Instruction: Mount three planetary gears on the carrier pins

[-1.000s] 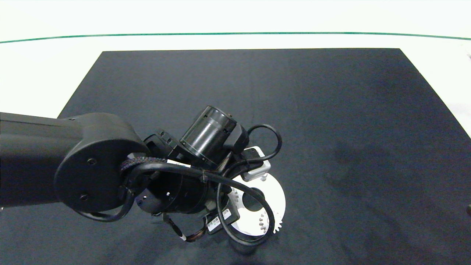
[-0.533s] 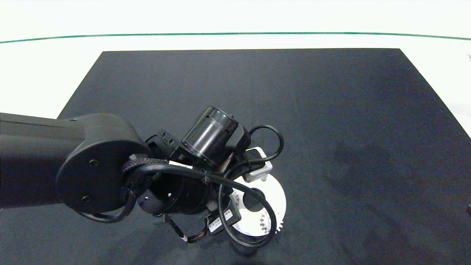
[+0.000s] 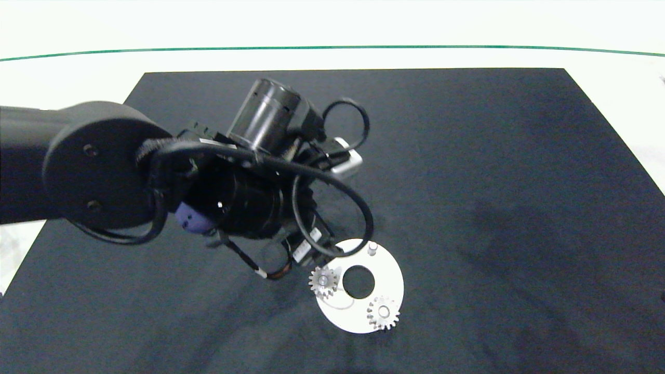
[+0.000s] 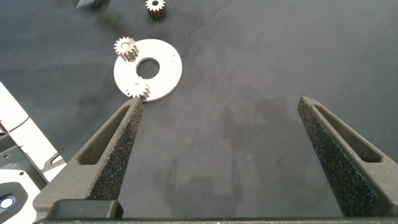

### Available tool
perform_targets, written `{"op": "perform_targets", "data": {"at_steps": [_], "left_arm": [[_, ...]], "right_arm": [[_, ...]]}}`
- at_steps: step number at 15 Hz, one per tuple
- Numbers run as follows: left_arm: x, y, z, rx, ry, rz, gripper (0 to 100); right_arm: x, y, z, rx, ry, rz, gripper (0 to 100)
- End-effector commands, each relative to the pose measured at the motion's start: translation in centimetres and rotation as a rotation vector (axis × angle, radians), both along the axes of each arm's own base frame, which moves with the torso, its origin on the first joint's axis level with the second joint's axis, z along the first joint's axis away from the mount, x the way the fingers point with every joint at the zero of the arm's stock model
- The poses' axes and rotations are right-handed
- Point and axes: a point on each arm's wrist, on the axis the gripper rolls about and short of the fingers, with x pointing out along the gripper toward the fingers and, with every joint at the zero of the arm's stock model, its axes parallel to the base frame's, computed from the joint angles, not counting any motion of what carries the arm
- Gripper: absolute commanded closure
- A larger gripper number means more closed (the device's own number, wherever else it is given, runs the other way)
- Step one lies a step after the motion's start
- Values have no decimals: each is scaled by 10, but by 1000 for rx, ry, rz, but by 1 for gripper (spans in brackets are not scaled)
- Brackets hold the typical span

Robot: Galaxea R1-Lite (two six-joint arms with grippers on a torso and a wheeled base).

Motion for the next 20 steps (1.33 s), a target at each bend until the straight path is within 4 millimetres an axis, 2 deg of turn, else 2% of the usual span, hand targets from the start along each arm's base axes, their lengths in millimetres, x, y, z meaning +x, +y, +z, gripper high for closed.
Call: {"op": "perform_targets", "data": {"at_steps": [1, 5, 7, 15, 20], "left_arm": [[36, 32, 23, -108, -48, 187, 0], [45, 56, 7, -161, -9, 249, 0], [47, 56, -4, -163, -5, 246, 0], [53, 34, -22, -186, 19, 229, 0], [60, 30, -30, -184, 15, 233, 0]], "right_arm": [[0, 0, 0, -4, 2, 1, 0], [-1, 0, 0, -1, -2, 1, 0], [-1, 0, 0, -1, -2, 1, 0], [0, 0, 0, -3, 0, 1, 0], [0, 0, -1, -4, 3, 1, 0]]}}
